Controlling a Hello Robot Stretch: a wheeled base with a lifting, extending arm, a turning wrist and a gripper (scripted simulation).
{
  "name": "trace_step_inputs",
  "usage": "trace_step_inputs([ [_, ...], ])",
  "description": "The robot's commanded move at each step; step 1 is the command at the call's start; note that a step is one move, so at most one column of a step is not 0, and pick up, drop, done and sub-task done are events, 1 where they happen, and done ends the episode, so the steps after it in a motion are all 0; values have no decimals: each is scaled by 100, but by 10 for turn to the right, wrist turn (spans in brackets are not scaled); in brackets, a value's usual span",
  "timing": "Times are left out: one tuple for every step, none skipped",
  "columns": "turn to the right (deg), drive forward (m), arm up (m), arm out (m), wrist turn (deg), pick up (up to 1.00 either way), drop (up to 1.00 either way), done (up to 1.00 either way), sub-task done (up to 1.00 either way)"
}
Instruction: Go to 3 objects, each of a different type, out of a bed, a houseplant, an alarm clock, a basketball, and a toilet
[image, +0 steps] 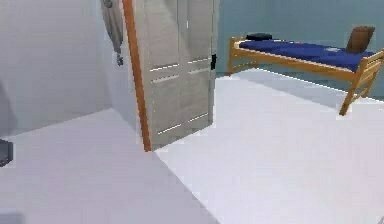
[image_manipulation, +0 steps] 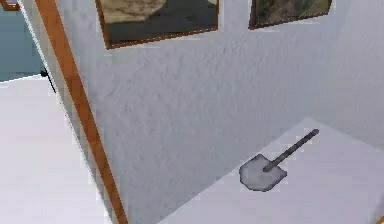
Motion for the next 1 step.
trace_step_inputs([
  [0, 45, 0, 0, 0, 0, 0, 0, 0],
])
